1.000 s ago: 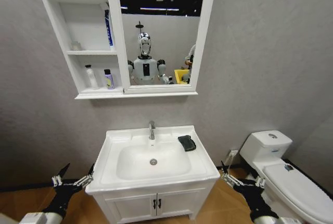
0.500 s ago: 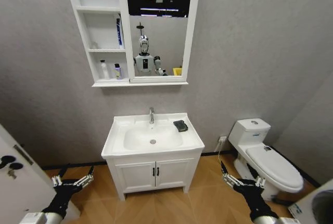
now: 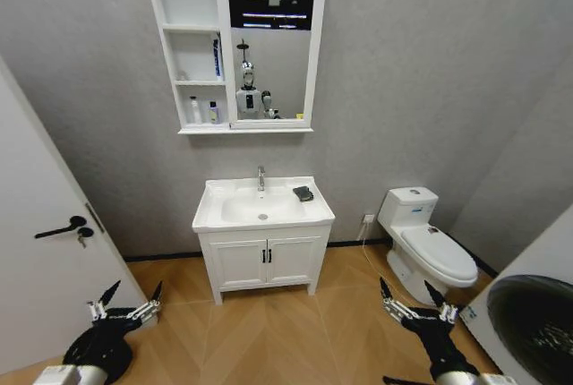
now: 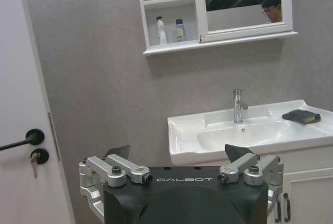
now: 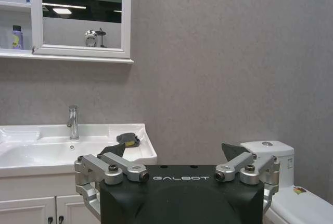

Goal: Move facial cleanser and shampoo from washbasin to cabinet, then wipe washbasin with towel.

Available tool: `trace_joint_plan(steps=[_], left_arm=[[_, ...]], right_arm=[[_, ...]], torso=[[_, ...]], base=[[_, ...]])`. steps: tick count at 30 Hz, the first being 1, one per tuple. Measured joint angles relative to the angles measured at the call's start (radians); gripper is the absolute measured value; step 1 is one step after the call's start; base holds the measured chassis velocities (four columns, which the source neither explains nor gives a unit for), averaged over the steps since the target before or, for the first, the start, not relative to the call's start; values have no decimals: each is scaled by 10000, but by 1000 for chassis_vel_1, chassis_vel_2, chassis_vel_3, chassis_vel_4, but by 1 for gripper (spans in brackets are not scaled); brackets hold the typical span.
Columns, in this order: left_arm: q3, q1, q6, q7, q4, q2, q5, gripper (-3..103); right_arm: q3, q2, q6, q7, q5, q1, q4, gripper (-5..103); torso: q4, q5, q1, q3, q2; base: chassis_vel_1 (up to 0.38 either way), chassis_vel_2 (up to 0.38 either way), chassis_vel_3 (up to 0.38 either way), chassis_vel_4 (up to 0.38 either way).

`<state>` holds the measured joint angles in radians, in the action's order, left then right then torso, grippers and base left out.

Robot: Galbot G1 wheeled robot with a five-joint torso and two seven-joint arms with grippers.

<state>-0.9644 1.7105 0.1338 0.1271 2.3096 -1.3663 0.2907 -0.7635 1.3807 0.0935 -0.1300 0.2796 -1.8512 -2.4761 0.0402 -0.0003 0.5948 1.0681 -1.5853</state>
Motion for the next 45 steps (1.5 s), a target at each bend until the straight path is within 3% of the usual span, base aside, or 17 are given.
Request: trace_joint_plan(steps=[11, 16, 23, 45], left_arm=[[-5, 3, 0, -1, 0, -1, 0, 100], [-1, 1, 0, -1, 1, 0, 0, 100], [1, -4, 0, -1, 0, 0, 0, 100], [-2, 0, 0, 0, 0, 0, 0, 100]], right_arm=[[1, 0, 0, 0, 0, -1, 0, 100], [0, 0, 0, 0, 0, -2, 0, 100], [0, 0, 0, 0, 0, 5, 0, 100], [0, 0, 0, 0, 0, 2, 0, 100]], torso=[[-8, 3, -15, -6, -10], [3, 6, -14, -5, -8], [-5, 3, 11, 3, 4], [1, 3, -2, -1, 0]], base=[[318, -319, -344, 333], [58, -56, -143, 101], [-74, -1, 61, -15], [31, 30, 30, 27]])
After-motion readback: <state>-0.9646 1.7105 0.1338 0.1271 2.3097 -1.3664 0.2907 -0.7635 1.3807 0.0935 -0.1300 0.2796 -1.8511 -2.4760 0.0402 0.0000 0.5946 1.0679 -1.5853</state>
